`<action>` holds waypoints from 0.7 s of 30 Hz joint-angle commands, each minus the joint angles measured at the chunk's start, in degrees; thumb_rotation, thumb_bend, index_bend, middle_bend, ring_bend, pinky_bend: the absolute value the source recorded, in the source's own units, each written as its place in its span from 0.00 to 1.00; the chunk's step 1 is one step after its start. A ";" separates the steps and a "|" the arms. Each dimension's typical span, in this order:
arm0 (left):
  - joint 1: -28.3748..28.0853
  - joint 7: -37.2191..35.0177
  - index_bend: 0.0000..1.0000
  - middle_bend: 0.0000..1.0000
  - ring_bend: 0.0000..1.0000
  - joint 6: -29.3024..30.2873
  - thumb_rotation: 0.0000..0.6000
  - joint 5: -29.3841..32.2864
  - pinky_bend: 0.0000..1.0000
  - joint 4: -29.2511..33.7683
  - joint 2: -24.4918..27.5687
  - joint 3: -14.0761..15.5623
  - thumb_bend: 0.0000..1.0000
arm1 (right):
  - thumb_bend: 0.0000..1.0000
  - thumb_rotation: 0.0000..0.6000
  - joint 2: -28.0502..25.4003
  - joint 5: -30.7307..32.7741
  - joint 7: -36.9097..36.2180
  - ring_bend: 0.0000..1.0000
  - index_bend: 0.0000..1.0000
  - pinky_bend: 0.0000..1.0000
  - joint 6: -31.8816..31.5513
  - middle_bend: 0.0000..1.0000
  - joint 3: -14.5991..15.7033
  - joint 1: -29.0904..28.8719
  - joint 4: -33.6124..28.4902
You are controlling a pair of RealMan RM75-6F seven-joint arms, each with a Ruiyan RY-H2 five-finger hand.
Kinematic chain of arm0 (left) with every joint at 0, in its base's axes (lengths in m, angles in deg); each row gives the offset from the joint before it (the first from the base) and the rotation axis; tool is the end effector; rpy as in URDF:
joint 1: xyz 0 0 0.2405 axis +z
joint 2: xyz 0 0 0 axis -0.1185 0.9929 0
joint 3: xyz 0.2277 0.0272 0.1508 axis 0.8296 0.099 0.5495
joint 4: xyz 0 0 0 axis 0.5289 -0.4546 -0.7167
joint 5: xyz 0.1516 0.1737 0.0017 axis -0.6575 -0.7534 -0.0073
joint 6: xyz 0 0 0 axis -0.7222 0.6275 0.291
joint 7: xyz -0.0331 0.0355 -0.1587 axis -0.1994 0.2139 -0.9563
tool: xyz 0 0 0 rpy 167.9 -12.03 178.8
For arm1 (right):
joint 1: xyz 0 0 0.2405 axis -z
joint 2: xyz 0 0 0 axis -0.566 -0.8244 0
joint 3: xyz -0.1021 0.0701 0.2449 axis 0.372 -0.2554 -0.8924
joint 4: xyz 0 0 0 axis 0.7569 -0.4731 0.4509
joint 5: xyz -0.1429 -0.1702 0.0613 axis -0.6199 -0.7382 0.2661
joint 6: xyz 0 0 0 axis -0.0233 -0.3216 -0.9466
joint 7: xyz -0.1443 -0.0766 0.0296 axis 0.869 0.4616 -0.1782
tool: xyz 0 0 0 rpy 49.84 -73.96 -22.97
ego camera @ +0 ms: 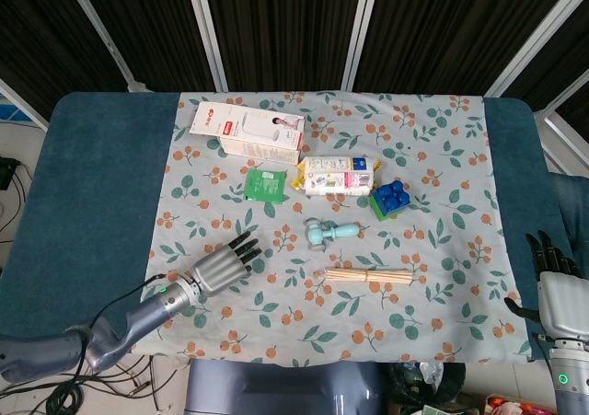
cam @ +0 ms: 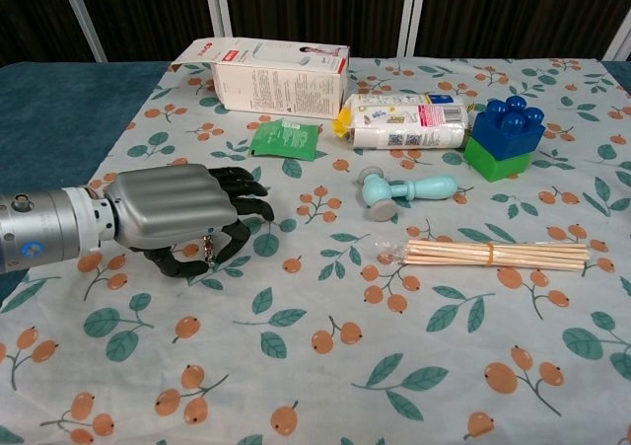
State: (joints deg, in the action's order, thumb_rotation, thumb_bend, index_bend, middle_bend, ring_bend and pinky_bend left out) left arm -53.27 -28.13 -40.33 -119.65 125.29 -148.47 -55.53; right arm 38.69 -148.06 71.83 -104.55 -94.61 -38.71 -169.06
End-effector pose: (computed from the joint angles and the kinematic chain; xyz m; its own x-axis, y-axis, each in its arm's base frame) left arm -0.1706 0.3298 -0.1059 0.8482 0.0346 0.5286 0.3396 -0.8013 -0.4925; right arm -0.3494 -0.2146 0.1488 0.4571 -0.0176 0.8892 -0.8741 0.1759 0.4528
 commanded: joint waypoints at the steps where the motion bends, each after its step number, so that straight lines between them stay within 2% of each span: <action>1: -0.02 0.10 0.53 0.12 0.00 -0.01 1.00 0.03 0.00 0.05 -0.01 -0.03 0.34 | 0.00 1.00 0.00 0.05 0.08 0.15 0.06 0.22 -0.03 0.02 -0.01 0.01 -0.05; 21: 0.13 0.94 0.59 0.15 0.00 0.31 1.00 0.14 0.00 -0.85 -0.58 -0.08 0.39 | 0.00 1.00 -0.07 0.26 0.23 0.15 0.06 0.22 0.19 0.02 0.07 -0.02 -0.31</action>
State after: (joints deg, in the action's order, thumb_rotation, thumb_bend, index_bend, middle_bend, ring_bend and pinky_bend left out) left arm -53.15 -27.20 -40.04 -119.51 124.46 -149.06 -55.61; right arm 38.62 -147.80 72.06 -104.37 -94.54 -38.73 -169.37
